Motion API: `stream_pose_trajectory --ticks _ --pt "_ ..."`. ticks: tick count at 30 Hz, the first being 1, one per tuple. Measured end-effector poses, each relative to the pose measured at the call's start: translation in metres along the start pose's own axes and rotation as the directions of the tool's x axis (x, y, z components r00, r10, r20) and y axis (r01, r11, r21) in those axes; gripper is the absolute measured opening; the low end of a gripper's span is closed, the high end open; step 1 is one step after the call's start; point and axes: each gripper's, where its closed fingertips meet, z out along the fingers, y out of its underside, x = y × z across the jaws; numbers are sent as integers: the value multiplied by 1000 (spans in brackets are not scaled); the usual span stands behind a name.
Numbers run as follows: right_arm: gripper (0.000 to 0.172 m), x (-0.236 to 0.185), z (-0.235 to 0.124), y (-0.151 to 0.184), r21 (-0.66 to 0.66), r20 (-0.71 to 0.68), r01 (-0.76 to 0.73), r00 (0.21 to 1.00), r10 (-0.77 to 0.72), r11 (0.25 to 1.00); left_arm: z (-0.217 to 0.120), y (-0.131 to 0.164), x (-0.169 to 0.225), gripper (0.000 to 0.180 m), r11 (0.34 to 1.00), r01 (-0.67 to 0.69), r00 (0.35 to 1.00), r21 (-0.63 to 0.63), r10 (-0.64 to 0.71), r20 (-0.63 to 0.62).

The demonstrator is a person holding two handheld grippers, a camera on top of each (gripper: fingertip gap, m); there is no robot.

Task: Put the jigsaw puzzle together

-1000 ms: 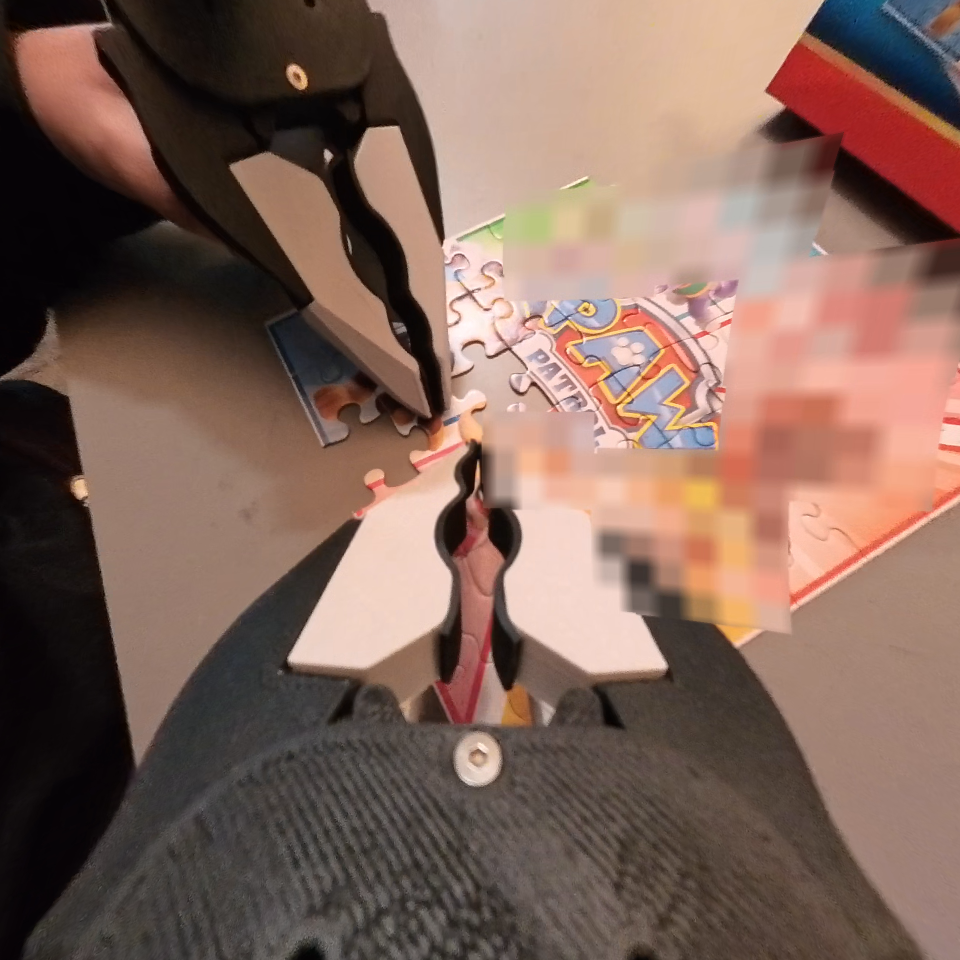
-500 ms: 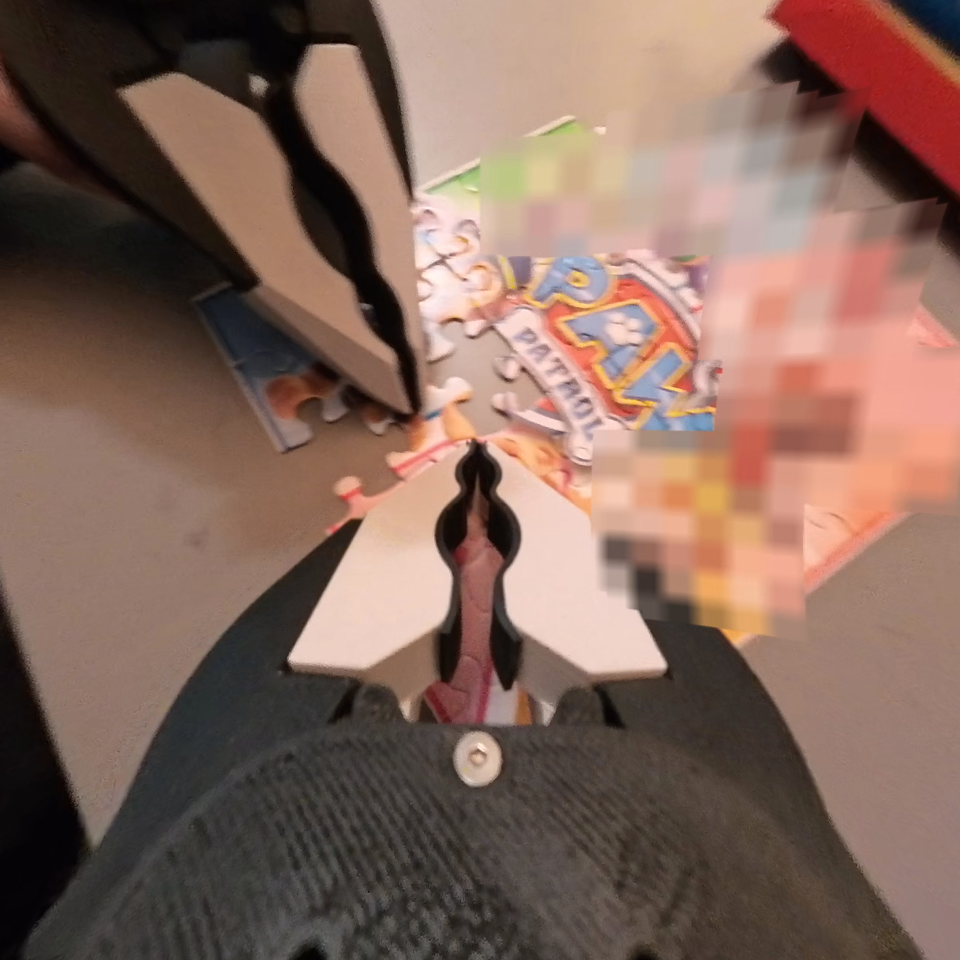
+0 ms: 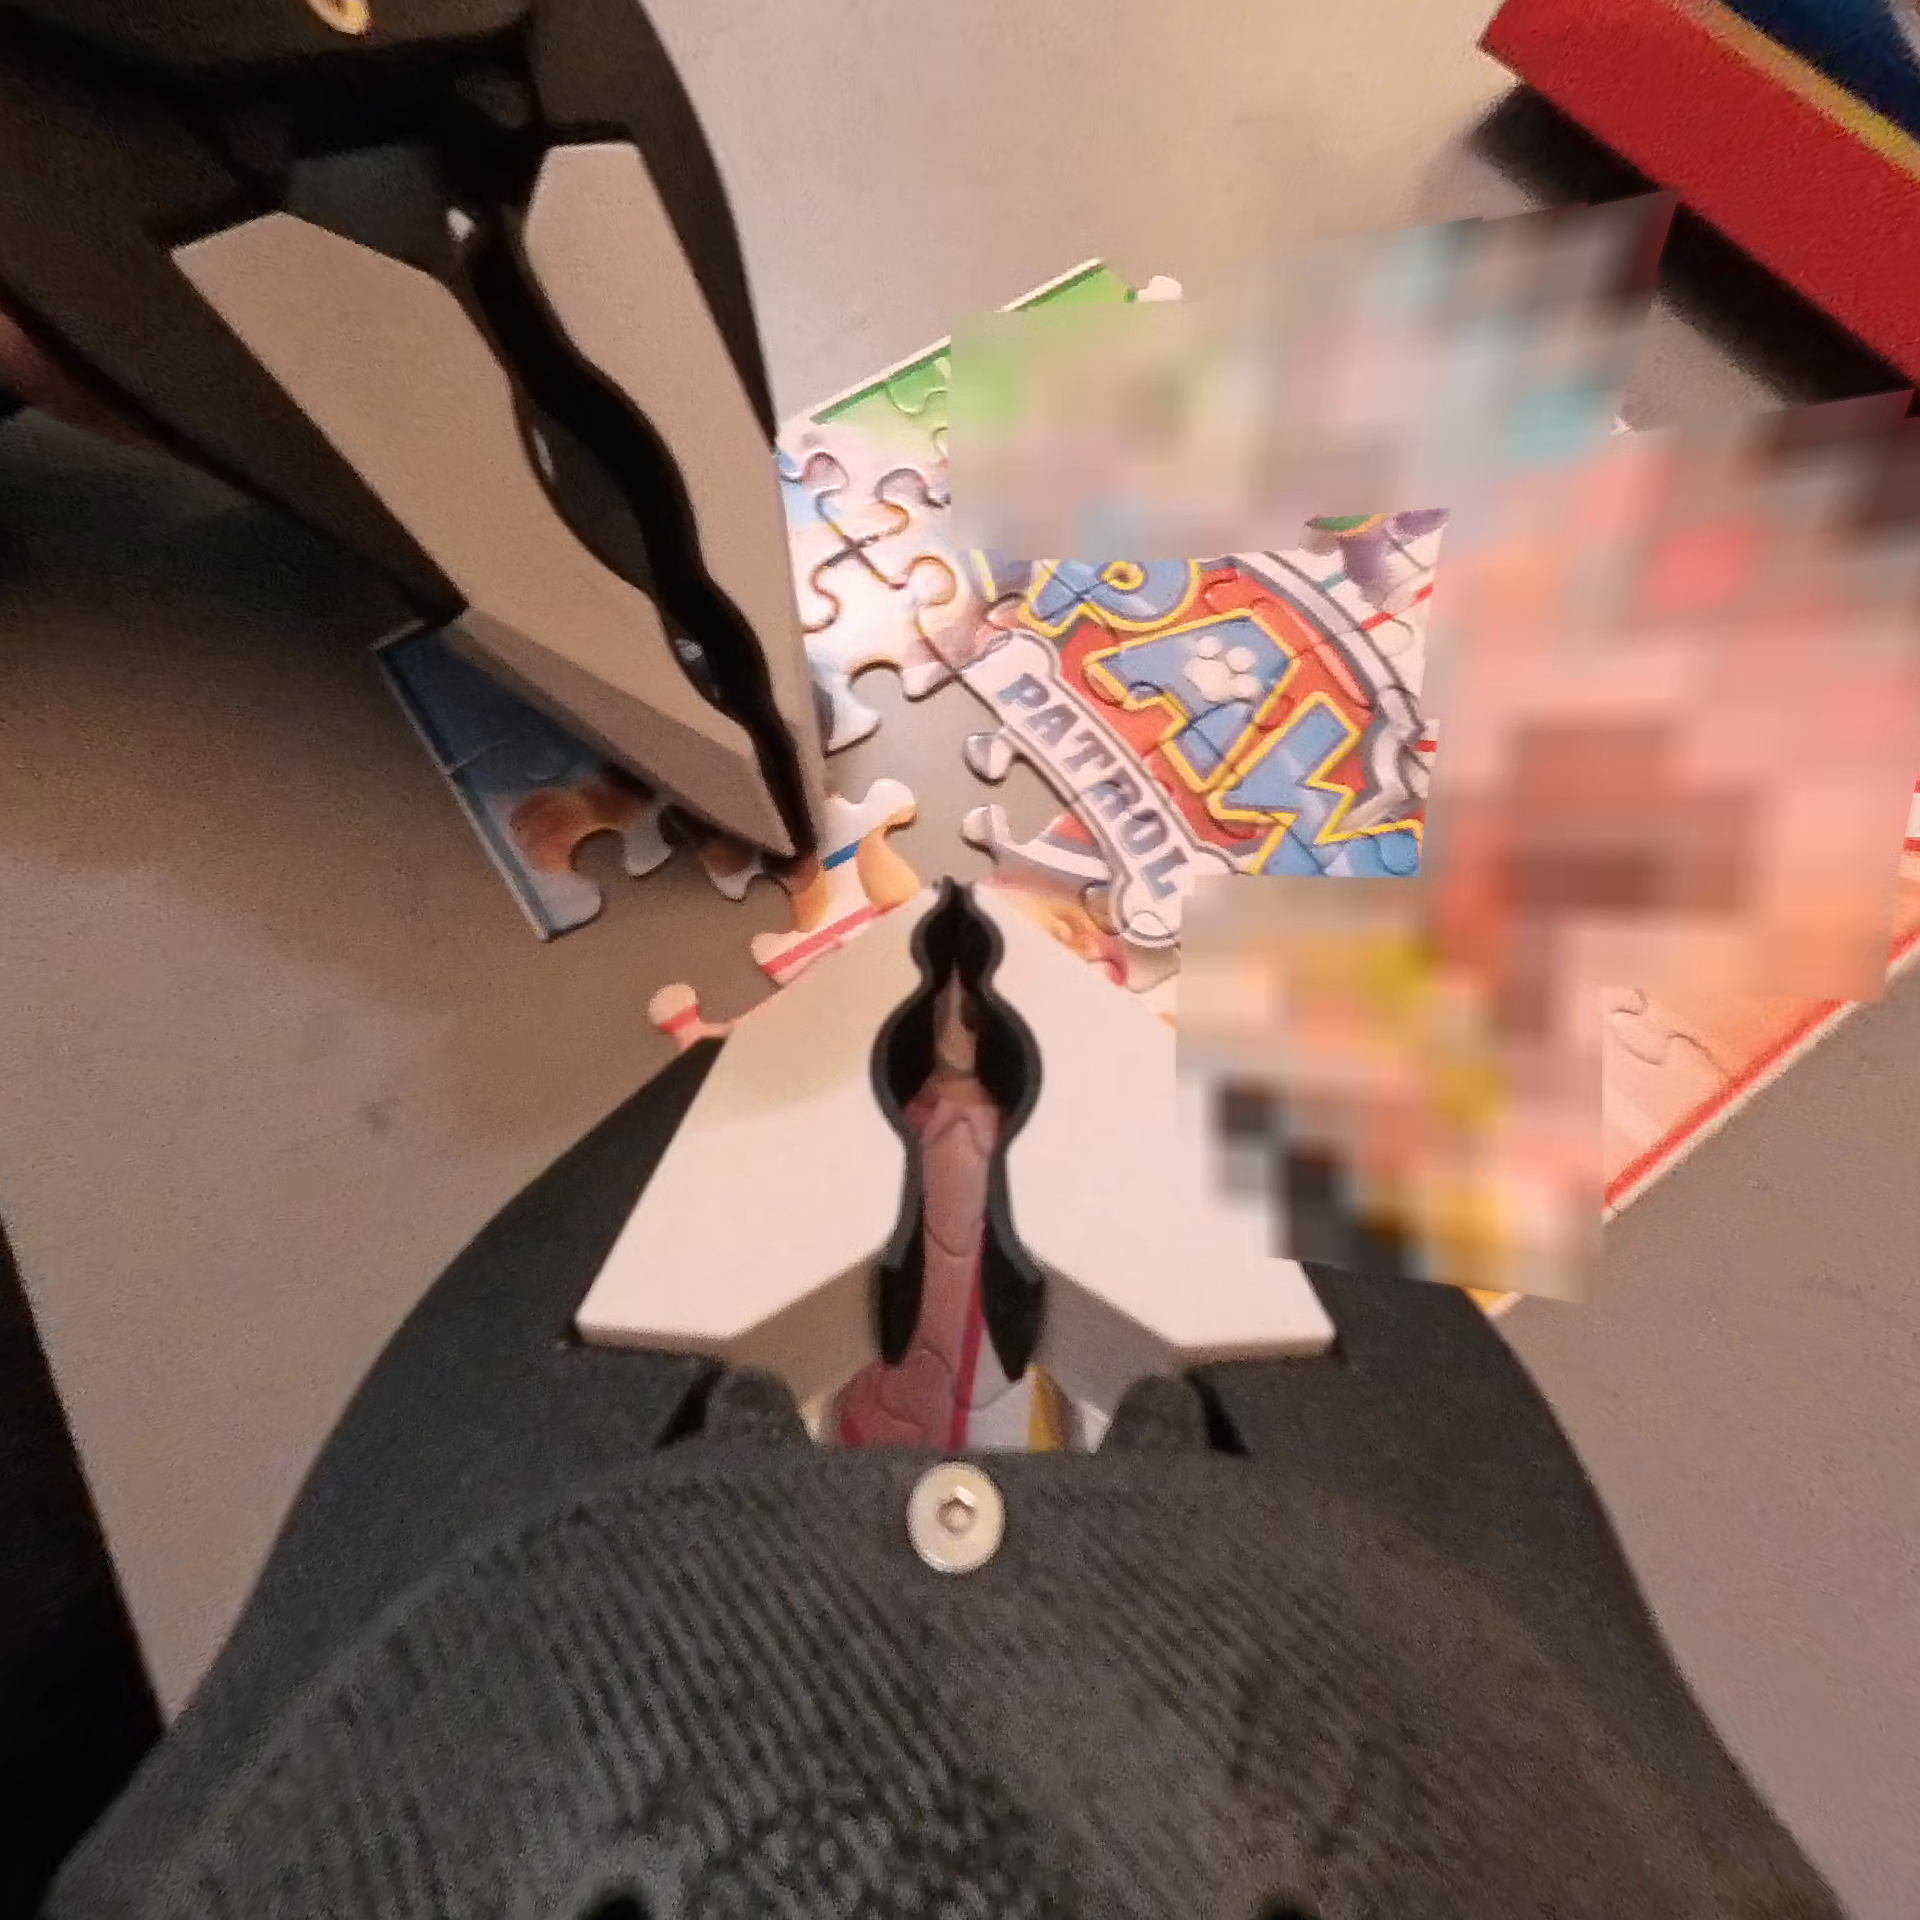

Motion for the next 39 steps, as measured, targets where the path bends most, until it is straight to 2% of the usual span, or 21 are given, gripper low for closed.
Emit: stream_pose_trajectory --ticks 2,4,6,8,9,11,14,17,20,22,24,26,28,31,36,39 --pt "0 -23 1 -1 -8 117 23 993 -22 1000 0 0 0 0 1000 7 1000 4 -7 -12" --pt "0 -24 1 0 -24 116 29 993 -26 999 0 0 0 0 1000 11 1000 16 -11 -27" --pt "0 -3 -5 4 -43 13 10 1000 -9 999 0 0 0 0 999 25 999 23 -24 -45" --pt "0 40 -21 12 -52 -200 -17 980 6 998 -5 5 -1 0 1000 -9 999 -7 9 -32" --pt "0 58 -32 8 -4 -284 -18 959 16 1000 -12 5 -11 0 1000 -26 999 -7 26 21" --pt "0 75 -55 -11 183 -314 -11 947 70 983 -42 -5 -36 0 995 4 993 101 -16 115" --pt "2 97 -87 -23 415 -332 -1 931 153 910 -97 -17 -71 0 929 137 978 345 -182 103" --pt "2 111 -107 -16 484 -331 -28 920 212 875 -137 -14 -105 0 830 151 944 537 -283 171" --pt "2 115 -118 -14 529 -337 -34 909 247 848 -157 -19 -107 0 748 121 935 653 -306 177" --pt "3 109 -118 -16 546 -312 -40 917 247 837 -167 -20 -107 0 728 29 924 685 -282 260" --pt "3 104 -117 -15 535 -326 -25 916 233 844 -184 -19 -108 0 714 -99 873 693 -272 405" --pt "3 103 -118 -12 512 -374 14 904 208 859 -202 -17 -104 0 679 -197 819 707 -282 499" --pt "2 103 -120 -10 494 -419 46 888 191 868 -209 -13 -99 0 655 -212 810 725 -297 506" --pt "3 102 -121 -9 486 -442 65 878 182 871 -212 -9 -98 0 632 -178 831 754 -314 459" --pt "8 106 -121 -8 501 -425 29 879 217 865 -220 -11 -97 0 590 -167 852 790 -317 417" --pt "9 109 -125 -8 523 -417 12 876 244 852 -241 -5 -98 0 613 -143 839 777 -342 424"
